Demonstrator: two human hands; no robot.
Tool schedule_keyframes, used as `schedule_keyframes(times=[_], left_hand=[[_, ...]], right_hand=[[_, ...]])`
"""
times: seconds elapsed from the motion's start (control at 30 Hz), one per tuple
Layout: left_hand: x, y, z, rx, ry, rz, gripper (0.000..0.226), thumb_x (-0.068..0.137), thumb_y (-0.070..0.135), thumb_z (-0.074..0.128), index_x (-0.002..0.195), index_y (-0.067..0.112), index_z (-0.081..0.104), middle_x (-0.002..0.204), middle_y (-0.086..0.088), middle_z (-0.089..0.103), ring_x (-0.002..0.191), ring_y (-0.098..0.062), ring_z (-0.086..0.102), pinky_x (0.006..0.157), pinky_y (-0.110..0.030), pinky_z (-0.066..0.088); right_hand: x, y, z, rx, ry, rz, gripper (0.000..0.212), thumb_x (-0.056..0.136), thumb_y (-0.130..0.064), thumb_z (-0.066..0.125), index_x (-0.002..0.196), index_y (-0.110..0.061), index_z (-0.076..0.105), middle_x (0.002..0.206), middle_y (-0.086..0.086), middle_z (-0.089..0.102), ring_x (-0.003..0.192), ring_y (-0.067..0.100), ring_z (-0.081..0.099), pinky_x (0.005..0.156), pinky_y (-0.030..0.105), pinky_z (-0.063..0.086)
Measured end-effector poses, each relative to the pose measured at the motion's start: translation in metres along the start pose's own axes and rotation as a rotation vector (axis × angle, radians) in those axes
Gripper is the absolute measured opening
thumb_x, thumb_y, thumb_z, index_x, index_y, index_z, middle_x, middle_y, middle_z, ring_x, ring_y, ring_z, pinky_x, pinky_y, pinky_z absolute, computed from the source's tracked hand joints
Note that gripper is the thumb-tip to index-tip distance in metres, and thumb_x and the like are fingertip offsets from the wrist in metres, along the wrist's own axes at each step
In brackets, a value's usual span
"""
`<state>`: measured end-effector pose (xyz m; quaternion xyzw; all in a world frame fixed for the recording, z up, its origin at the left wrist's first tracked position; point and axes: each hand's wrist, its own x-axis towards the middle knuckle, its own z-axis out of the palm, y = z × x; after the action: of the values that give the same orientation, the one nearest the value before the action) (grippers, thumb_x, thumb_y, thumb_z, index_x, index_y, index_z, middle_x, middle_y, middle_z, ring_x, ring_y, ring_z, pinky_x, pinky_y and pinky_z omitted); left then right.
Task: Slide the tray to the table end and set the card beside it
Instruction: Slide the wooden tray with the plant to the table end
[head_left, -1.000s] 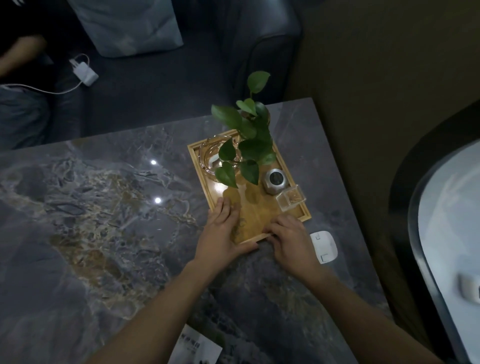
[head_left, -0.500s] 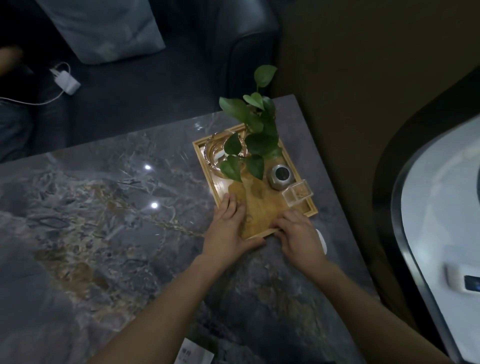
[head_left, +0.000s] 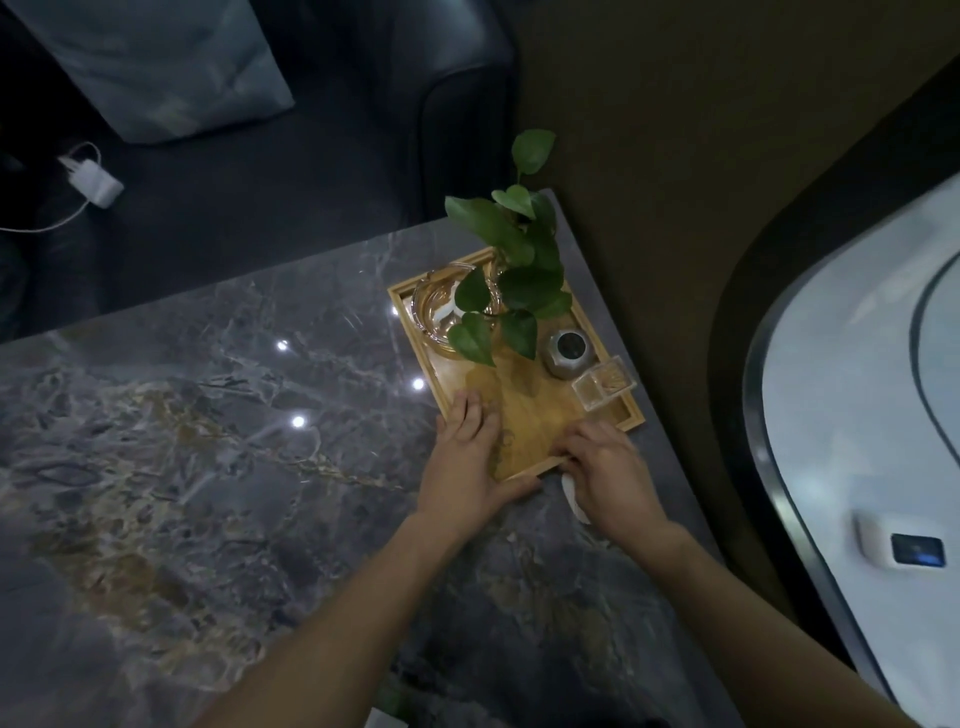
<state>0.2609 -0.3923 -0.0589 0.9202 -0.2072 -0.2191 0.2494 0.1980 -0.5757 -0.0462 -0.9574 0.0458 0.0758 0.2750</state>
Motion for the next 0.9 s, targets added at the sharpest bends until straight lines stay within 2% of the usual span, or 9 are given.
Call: schedule_keyframes(times=[0.23,0.33,0.43,0.6,0.73,0.9], left_hand=[[0.006,0.009,0.004,0.036,-0.029,0.024,0.111,0.074,0.074,0.06,0.156,0.015,0.015,0.165,-0.009,-0.002,0.15,-0.018,-0.013,0.118,-0.038,-0.007],[0.007,0.009,0.004,0.051,-0.037,0.033,0.111,0.074,0.075,0.059,0.155,0.014,0.015,0.165,-0.01,0.0,0.151,-0.019,-0.012,0.12,-0.04,-0.005],[0.01,0.01,0.003,0.058,-0.052,0.04,0.11,0.075,0.075,0.059,0.155,0.015,0.015,0.165,-0.01,0.0,0.151,-0.019,-0.012,0.124,-0.046,0.006],[0.016,0.016,0.001,0.068,-0.063,0.074,0.109,0.075,0.076,0.058,0.155,0.014,0.018,0.165,-0.011,0.001,0.151,-0.021,-0.009,0.124,-0.046,0.005],[0.025,0.02,0.002,0.063,-0.064,0.102,0.109,0.073,0.075,0.061,0.155,0.015,0.02,0.165,-0.012,0.005,0.152,-0.023,-0.005,0.122,-0.051,0.013],[0.026,0.022,0.005,0.071,-0.051,0.083,0.11,0.072,0.075,0.062,0.154,0.016,0.021,0.165,-0.011,0.005,0.152,-0.022,-0.006,0.123,-0.049,0.009]], right_hand=[[-0.004,0.011,-0.003,-0.009,0.015,-0.001,0.018,0.079,-0.004,0.07,0.093,-0.014,0.071,0.094,0.0,0.064,0.091,0.022,0.056,0.081,0.036,0.047],[-0.005,0.011,-0.003,-0.001,0.02,-0.002,0.018,0.079,-0.003,0.069,0.094,-0.014,0.071,0.095,0.0,0.063,0.091,0.022,0.056,0.081,0.037,0.047],[-0.005,0.012,-0.003,0.001,0.024,0.014,0.019,0.079,-0.003,0.069,0.094,-0.014,0.071,0.096,0.0,0.064,0.093,0.022,0.056,0.083,0.037,0.048],[-0.005,0.015,-0.007,0.005,0.04,0.035,0.02,0.078,0.0,0.069,0.093,-0.013,0.071,0.095,0.001,0.064,0.093,0.023,0.057,0.086,0.037,0.048],[-0.004,0.021,-0.009,0.014,0.048,0.053,0.023,0.076,0.002,0.069,0.093,-0.012,0.072,0.094,0.002,0.065,0.093,0.025,0.058,0.083,0.039,0.049],[-0.004,0.023,-0.01,0.038,0.047,0.048,0.022,0.077,0.001,0.07,0.095,-0.012,0.072,0.095,0.003,0.064,0.096,0.024,0.057,0.085,0.039,0.049]])
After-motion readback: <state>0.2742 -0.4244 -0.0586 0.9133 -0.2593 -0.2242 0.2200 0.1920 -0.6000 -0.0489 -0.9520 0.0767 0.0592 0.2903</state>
